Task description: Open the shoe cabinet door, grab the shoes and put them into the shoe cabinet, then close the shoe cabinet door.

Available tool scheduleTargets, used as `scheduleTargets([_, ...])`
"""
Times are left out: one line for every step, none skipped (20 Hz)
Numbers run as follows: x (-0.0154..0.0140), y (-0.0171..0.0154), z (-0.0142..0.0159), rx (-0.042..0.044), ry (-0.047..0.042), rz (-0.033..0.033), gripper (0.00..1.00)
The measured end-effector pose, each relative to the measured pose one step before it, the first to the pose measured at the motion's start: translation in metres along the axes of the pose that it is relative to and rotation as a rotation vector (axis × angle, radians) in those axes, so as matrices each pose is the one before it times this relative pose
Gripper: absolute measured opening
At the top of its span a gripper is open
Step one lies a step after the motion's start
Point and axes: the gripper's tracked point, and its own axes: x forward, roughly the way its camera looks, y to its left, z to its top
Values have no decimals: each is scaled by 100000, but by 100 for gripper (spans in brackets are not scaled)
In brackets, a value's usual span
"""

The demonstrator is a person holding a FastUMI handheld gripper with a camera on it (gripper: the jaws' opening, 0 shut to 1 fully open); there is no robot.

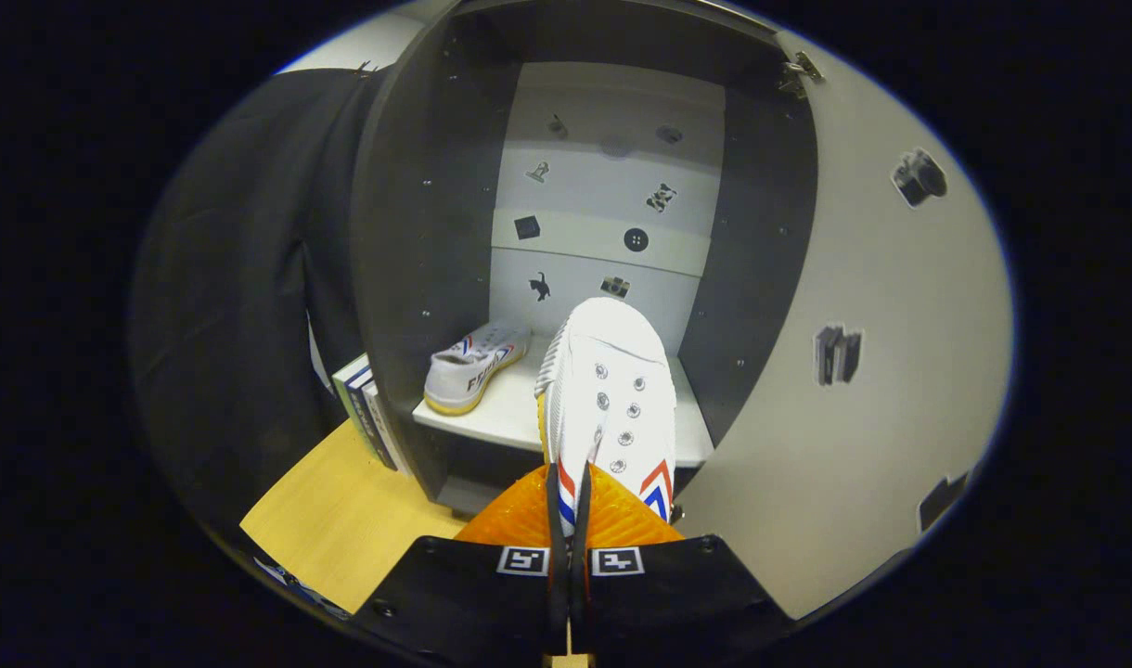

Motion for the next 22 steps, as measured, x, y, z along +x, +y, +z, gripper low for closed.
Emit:
scheduleTargets([1730, -556, 1129, 538, -544, -1066, 3])
scheduleTargets([1857, -540, 1058, 721, -59, -1119, 3])
scheduleTargets([1943, -426, 966, 1473, 156, -747, 3])
scheduleTargets([2086, -259, 767, 1791, 949, -221, 3])
scheduleTargets([2021, -309, 250, 708, 2216, -243, 2])
scheduleTargets([1836, -281, 83, -480, 2475, -491, 2])
scheduleTargets([1906, -191, 155, -960, 1774, -725, 2])
scheduleTargets([1725, -265, -51, -1605, 2090, -765, 2])
scheduleTargets([1678, -151, -124, -752, 1648, -418, 3])
scheduleTargets([1422, -37, -239, 116, 2271, 90, 3])
scheduleTargets([1146, 274, -154, 1160, 1876, 759, 2])
scheduleTargets([954, 203, -155, 449, 786, 1036, 3])
scheduleTargets([1028, 318, -351, 619, 1546, 856, 3])
scheduleTargets([846, 121, -515, 551, 1972, 223, 3])
scheduleTargets([728, 287, -335, 431, 1801, 513, 5])
scheduleTargets([659, 352, -195, 432, 1106, 1382, 6])
scheduleTargets([582, 398, -235, 1094, 761, 1369, 7])
scheduleTargets([154, 259, 68, 2201, 73, 628, 8])
scheduleTargets([43, 146, 93, 2821, -112, 158, 13])
scheduleTargets([-302, 107, 296, 2621, -1012, 594, 17])
scheduleTargets([-384, -89, 362, 1999, -1691, -575, 22])
scheduleTargets([-614, 92, 270, 1091, -2125, 530, 28])
